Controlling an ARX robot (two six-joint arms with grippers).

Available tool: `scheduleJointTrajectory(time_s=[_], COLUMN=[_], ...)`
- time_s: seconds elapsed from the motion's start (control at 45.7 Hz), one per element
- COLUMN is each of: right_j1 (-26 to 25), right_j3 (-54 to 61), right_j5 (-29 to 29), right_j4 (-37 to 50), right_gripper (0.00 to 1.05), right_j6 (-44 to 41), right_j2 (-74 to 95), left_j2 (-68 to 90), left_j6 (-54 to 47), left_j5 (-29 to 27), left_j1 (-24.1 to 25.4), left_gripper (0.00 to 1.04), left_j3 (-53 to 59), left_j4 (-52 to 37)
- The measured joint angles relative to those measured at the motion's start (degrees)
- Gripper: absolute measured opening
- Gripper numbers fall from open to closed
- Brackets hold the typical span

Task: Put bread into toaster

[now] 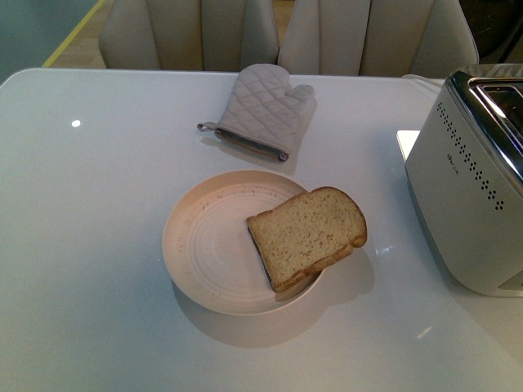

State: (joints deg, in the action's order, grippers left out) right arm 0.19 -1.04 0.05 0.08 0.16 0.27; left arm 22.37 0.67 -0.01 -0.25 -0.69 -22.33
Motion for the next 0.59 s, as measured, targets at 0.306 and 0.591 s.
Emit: scheduleJointTrajectory(time_s=[0.306, 0.591], right_j1=[0.0, 0.0], right_j3=[0.0, 0.0], right_j5=[0.0, 0.0], right_j4=[0.0, 0.0], right_gripper=[0.96, 0.96], right_j6=[0.0, 0.0], right_j2=[0.0, 0.0], left_j2=[-7.72, -11.91], left_j6=[-0.02, -0.02], left_j5=[0.0, 0.0], left_j1=[0.0, 0.0], left_gripper=[0.03, 0.03], left_j3=[0.0, 0.0], left_j4=[7.63, 11.78])
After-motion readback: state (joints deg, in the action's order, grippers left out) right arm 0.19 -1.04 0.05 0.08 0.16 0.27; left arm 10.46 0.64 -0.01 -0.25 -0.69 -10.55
